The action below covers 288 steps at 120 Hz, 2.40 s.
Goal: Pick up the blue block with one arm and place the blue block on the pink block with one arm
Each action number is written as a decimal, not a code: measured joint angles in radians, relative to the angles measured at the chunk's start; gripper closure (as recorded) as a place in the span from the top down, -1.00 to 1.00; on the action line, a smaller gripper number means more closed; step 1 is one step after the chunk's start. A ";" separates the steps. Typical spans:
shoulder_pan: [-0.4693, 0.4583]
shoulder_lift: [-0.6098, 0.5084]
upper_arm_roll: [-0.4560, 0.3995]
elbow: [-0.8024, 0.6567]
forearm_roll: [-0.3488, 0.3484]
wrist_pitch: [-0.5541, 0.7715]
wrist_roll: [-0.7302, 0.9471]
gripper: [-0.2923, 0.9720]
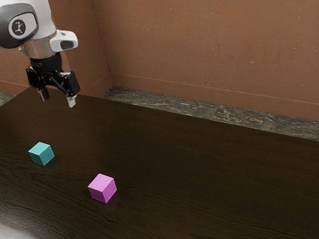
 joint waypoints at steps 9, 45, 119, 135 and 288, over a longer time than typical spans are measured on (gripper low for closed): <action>0.001 -0.005 0.004 -0.023 0.011 0.026 -0.010 0.54; 0.259 0.040 0.007 -0.176 0.011 0.162 -0.039 0.54; 0.494 0.413 0.008 -0.217 -0.089 0.678 0.222 0.54; 0.516 0.484 0.008 -0.167 -0.139 0.738 0.313 0.54; 0.530 0.651 0.006 -0.110 -0.291 0.846 0.819 0.54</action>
